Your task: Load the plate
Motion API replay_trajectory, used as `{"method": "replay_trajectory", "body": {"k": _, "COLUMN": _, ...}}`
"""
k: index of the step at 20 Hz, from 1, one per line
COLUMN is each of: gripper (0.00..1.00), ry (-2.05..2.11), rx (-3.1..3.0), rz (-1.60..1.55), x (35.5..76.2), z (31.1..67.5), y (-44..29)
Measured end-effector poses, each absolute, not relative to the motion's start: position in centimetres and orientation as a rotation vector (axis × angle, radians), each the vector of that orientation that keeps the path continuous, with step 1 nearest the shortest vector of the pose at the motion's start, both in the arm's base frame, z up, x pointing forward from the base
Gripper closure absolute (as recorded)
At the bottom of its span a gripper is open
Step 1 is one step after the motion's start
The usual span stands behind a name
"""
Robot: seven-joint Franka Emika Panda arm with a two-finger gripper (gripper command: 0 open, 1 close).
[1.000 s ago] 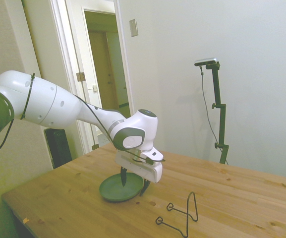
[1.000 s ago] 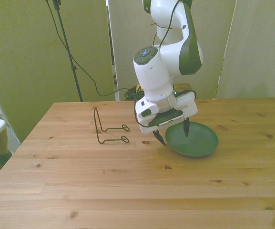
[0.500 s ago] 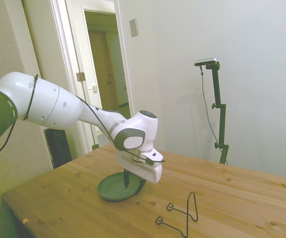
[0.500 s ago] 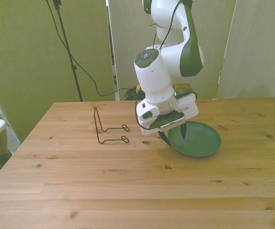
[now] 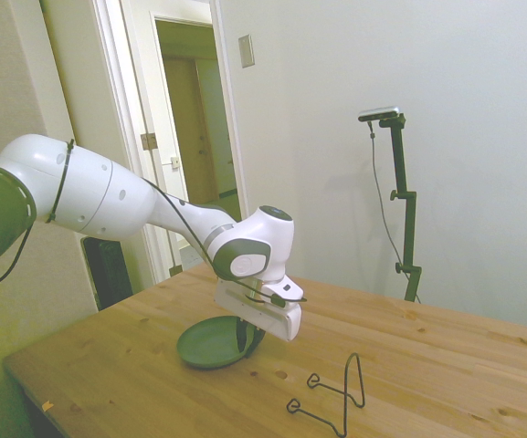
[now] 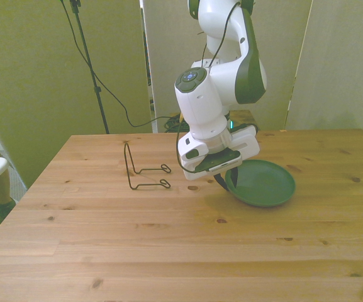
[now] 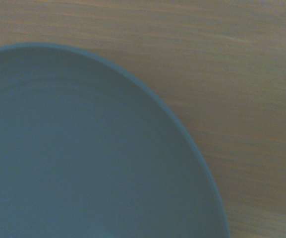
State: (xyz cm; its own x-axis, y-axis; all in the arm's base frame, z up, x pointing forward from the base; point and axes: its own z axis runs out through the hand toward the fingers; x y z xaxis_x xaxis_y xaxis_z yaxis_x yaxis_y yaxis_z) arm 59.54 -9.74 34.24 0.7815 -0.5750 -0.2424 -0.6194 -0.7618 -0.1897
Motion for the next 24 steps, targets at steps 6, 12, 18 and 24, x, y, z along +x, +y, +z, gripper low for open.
{"method": "replay_trajectory", "body": {"k": 6, "gripper": 1.0, "ry": 0.935, "rx": -2.712, "rz": 0.234, "x": 59.5, "z": 34.7, "y": -10.2}}
{"method": "replay_trajectory", "body": {"k": 12, "gripper": 1.0, "ry": 0.958, "rx": -2.706, "rz": 0.198, "x": 57.8, "z": 35.5, "y": -11.7}}
{"method": "replay_trajectory", "body": {"k": 18, "gripper": 1.0, "ry": 0.991, "rx": -2.741, "rz": 0.071, "x": 54.3, "z": 39.1, "y": -13.9}}
{"method": "replay_trajectory", "body": {"k": 24, "gripper": 1.0, "ry": 1.097, "rx": -2.798, "rz": -0.121, "x": 49.5, "z": 44.9, "y": -16.0}}
